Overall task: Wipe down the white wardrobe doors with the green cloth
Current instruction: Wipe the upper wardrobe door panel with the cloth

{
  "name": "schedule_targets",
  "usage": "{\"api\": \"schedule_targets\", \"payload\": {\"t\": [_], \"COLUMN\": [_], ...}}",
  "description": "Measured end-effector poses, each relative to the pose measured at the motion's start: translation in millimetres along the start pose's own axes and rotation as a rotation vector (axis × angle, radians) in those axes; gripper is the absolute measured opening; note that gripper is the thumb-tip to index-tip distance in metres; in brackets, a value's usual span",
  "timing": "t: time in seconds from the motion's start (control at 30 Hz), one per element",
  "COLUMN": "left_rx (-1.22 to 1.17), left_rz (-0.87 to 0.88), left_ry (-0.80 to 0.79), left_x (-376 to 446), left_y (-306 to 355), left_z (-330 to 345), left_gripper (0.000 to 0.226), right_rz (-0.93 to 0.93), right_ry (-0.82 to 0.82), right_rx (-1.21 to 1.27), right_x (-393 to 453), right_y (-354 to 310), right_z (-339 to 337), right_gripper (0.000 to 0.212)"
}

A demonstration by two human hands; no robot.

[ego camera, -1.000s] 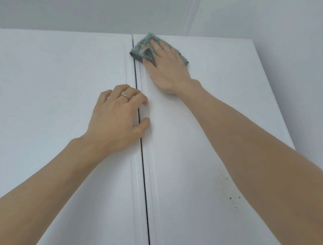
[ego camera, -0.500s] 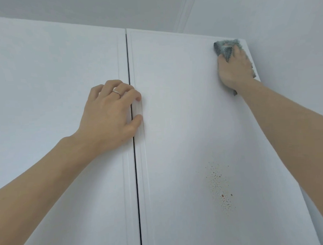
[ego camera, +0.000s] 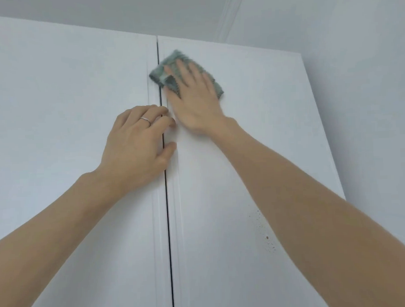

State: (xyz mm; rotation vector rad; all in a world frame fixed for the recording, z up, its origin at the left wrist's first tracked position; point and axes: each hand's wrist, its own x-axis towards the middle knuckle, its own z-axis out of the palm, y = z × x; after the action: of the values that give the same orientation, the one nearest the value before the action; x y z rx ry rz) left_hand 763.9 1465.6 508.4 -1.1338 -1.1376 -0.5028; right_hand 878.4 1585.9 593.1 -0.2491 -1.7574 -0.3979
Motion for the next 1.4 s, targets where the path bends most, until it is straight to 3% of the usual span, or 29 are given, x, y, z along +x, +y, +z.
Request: {"api": "schedule_targets", "payload": {"t": [0.2,0.57,0.8,0.93,1.17,1.3,1.4], "left_rx": [-0.026,-0.018,-0.041,-0.037,-0.029,-0.021,-0.022], "left_rz": [-0.023,-0.02,-0.041,-0.038,-0.028,-0.074,-0.109], "left_ry": [0.026,0.022,0.019,0.009,0.012,0.044,0.038], "left_x": [-5,-7,-9,-10,-11,-13,-15], "left_y": [2,5,7,7,7,13,15], "left_z": [2,7,7,6,4,3,3], "left_gripper": [0.039,0.044,0.043,0.043,0.039,0.028,0.028], "right_rz": [-0.077,0.613,0.702,0.517,0.008,-0.089,-0.017], "right_ry": [-0.046,0.075,0.06,0.087,-0.004,-0.052,-0.038], "right_rx": [0.008,0.059,0.013,0.007,0.003,0.008,-0.019], "right_x": [-25,-61,-48,-33,-51,-75,-80], "right_y": [19,171,172,125,9,12,44], "right_z": [-2,-66,-56,-40,6,8,-2], "right_gripper": [0.054,0.064,0.063,0.06,0.057,0.055,0.055]}}
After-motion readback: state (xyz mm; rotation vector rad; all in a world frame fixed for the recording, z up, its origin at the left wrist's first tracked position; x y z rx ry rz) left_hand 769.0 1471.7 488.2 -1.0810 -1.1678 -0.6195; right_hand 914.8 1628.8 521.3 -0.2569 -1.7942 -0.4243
